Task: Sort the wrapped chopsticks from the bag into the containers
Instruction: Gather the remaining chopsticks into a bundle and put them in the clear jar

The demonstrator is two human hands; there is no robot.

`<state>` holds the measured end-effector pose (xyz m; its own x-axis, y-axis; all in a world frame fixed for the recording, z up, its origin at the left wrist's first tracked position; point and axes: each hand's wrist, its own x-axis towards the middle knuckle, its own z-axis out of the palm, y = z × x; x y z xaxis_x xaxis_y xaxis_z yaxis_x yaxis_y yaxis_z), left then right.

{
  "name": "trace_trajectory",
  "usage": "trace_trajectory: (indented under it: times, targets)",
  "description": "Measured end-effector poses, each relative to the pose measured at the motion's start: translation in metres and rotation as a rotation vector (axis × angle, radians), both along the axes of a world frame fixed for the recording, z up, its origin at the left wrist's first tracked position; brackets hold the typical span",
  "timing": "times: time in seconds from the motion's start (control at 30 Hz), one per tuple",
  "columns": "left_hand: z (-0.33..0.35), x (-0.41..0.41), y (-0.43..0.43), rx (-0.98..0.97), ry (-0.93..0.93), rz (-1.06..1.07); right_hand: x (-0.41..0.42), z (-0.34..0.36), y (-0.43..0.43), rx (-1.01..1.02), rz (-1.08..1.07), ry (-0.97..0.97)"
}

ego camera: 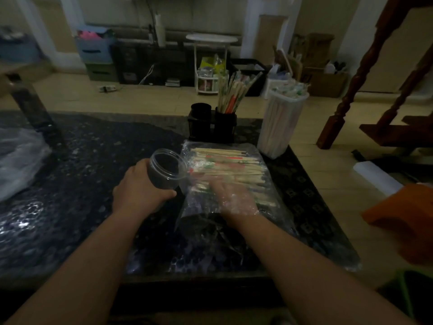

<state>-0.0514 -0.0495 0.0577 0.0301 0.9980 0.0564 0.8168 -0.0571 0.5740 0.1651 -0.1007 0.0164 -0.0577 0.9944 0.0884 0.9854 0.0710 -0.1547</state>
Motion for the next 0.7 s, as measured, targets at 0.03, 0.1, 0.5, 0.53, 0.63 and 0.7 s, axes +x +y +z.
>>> trace_trajectory:
  times: [0.03,0.1,0.5,0.53,0.63,0.7]
  targets:
    - [0.0,-0.001,0.0,0.0,0.003,-0.002,0.0,-0.001,0.0,0.008,0.001,-0.001]
    - [0.002,-0.004,0.0,0.008,0.019,0.004,0.0,0.001,-0.001,-0.022,0.012,-0.046]
    - [0.029,-0.008,-0.017,0.035,0.082,0.015,-0.016,0.036,-0.027,-0.324,-0.07,-0.115]
    - [0.028,-0.009,-0.021,0.037,0.078,0.011,-0.018,0.037,-0.032,-0.333,-0.067,-0.097]
    - [0.022,-0.013,-0.031,0.031,0.09,0.0,-0.019,0.041,-0.05,-0.3,-0.06,-0.071]
    - [0.019,-0.017,-0.034,0.021,0.104,-0.006,-0.018,0.046,-0.059,-0.266,-0.057,-0.065]
